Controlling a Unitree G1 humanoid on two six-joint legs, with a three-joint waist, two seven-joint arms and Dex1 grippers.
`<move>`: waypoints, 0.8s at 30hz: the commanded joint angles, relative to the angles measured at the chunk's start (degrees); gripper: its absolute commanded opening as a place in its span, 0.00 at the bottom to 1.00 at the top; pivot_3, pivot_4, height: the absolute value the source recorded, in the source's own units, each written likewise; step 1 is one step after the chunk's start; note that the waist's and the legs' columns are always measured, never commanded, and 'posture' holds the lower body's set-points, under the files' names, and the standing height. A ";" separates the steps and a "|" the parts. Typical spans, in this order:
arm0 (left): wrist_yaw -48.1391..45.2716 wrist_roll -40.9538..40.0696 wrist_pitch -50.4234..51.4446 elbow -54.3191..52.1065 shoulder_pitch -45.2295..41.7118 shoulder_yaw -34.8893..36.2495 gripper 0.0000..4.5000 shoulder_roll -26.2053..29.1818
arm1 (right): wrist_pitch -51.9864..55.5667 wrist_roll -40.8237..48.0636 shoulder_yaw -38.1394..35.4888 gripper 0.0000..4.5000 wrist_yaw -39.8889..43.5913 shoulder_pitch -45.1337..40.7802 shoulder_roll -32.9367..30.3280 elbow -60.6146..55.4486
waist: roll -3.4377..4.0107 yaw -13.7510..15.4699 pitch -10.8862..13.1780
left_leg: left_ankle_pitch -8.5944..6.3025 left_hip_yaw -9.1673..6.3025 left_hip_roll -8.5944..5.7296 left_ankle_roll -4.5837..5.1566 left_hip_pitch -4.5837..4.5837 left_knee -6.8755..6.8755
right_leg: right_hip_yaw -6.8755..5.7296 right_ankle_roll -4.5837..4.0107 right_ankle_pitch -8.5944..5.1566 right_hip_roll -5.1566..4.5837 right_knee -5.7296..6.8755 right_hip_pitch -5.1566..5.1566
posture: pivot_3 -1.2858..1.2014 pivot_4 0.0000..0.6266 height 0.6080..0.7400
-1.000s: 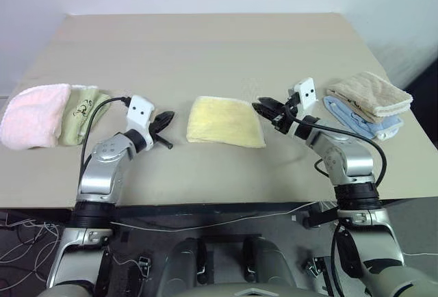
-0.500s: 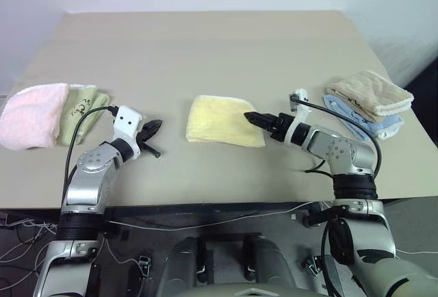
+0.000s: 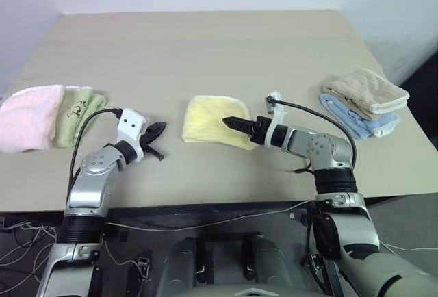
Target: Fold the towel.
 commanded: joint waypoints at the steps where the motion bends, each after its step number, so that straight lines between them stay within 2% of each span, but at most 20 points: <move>1: 0.06 0.07 -1.22 -2.92 0.77 0.06 0.00 -0.08 | 0.58 1.08 -0.65 0.72 -0.28 -1.21 1.09 1.26 | 0.00 -0.14 0.00 | 0.00 0.00 0.00 0.00 0.00 0.00 | 0.00 0.00 0.00 0.01 0.00 0.00 | 0.52 0.24 1.00; 9: 0.04 0.19 -1.17 -2.93 0.63 -0.29 0.00 -0.55 | 0.86 2.31 -1.83 0.10 -0.58 -0.67 1.40 0.19 | -0.06 -0.56 -0.05 | 0.01 0.00 0.00 0.00 0.03 0.04 | -0.01 0.02 0.00 0.02 0.01 0.08 | 0.52 0.24 1.00; 11: -0.01 0.24 -1.17 -2.72 0.33 -0.47 0.00 -0.67 | 1.11 2.87 -2.14 0.00 -0.80 -0.48 1.57 -0.44 | -0.07 -0.58 -0.06 | 0.00 -0.01 0.01 0.00 0.06 0.06 | -0.01 0.02 0.00 0.02 0.02 0.12 | 0.52 0.24 1.00; 18: -0.11 0.29 -1.35 -2.14 -0.23 -1.09 0.00 -0.84 | 1.06 5.18 -4.61 0.00 -2.53 -0.03 1.72 -2.39 | -0.06 -0.55 -0.05 | 0.01 -0.02 0.00 -0.01 0.05 0.06 | -0.01 0.02 0.00 0.02 0.03 0.11 | 0.52 0.24 1.00; 24: -0.10 0.17 -1.23 -2.38 -0.13 -1.15 0.00 -0.84 | -0.46 8.70 -12.37 0.00 -7.45 -2.66 -1.45 -5.79 | -0.04 -0.06 -0.04 | 0.01 -0.02 -0.03 0.00 0.02 0.07 | -0.01 0.02 0.00 -0.02 0.02 0.10 | 0.52 0.24 1.00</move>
